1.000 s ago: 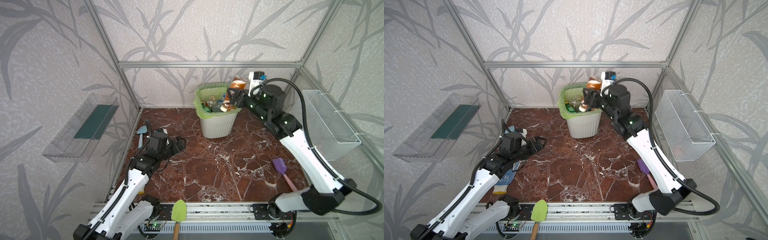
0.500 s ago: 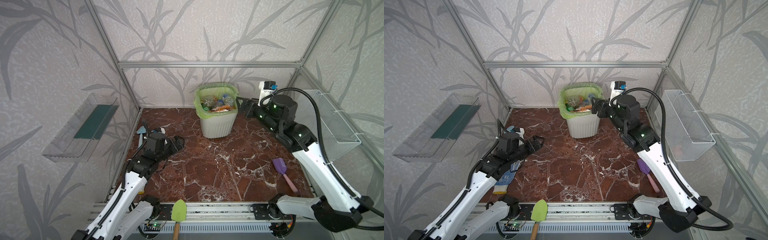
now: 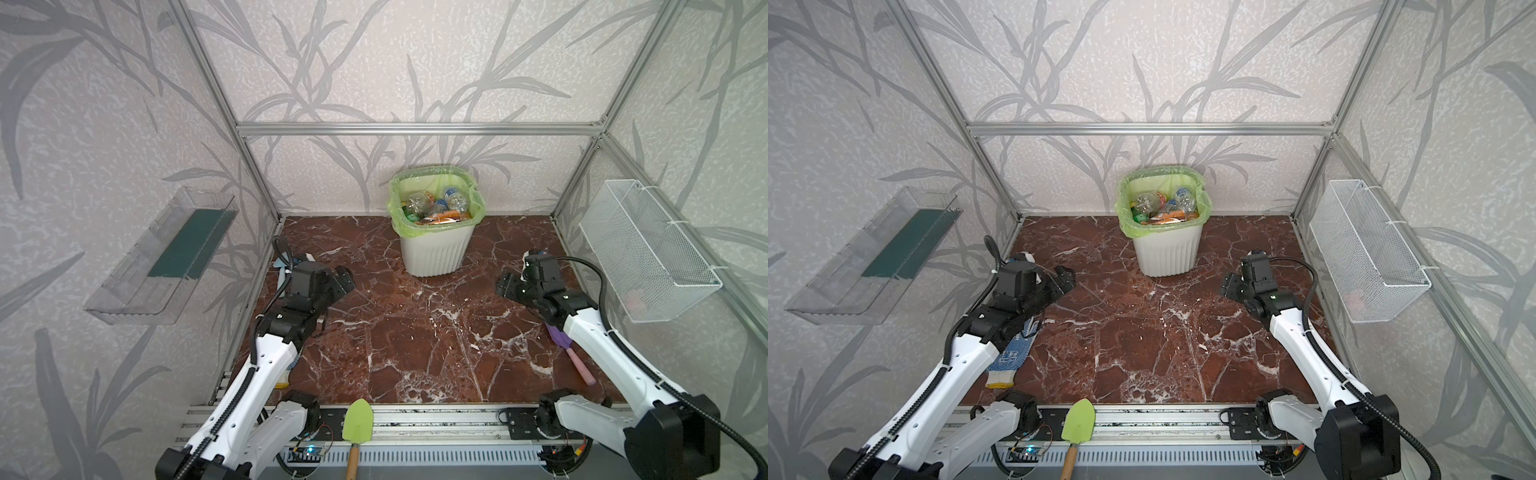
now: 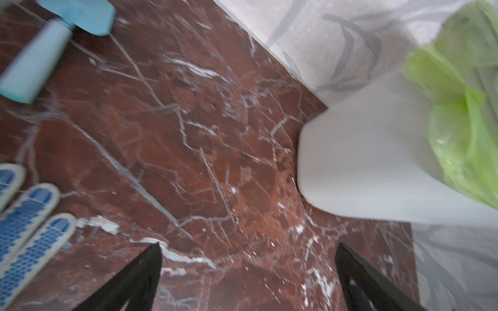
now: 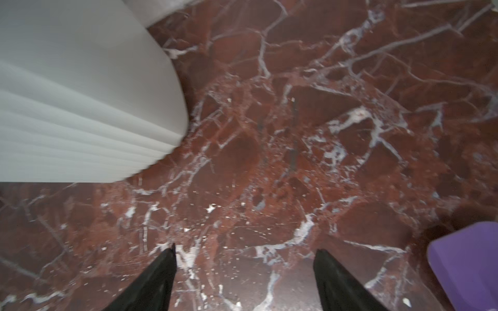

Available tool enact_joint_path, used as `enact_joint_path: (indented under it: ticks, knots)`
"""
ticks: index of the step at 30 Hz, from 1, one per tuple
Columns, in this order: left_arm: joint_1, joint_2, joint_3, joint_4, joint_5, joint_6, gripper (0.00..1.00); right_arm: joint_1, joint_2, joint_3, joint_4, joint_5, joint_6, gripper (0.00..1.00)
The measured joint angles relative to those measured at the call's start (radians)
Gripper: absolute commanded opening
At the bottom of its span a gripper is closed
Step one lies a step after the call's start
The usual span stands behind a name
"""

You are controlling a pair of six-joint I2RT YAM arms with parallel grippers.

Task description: Throw the plastic bottles in the bin

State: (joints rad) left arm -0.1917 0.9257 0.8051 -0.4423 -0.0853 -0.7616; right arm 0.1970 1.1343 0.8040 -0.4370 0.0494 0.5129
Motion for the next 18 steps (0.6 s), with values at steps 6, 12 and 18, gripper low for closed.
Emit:
enact_joint_path:
  ticks: [6,12,18]
  knots:
    - [0.107,-0.034,-0.135,0.093,-0.249,0.027,0.99,-0.02,-0.045,-0.182,0.211,0.095,-0.134,0.86]
    - [0.14,-0.01,-0.21,0.2,-0.504,0.065,1.0,-0.026,-0.027,-0.418,0.639,0.213,-0.323,0.88]
    - [0.14,0.145,-0.238,0.341,-0.624,0.156,1.0,-0.048,0.192,-0.545,1.075,0.245,-0.433,0.93]
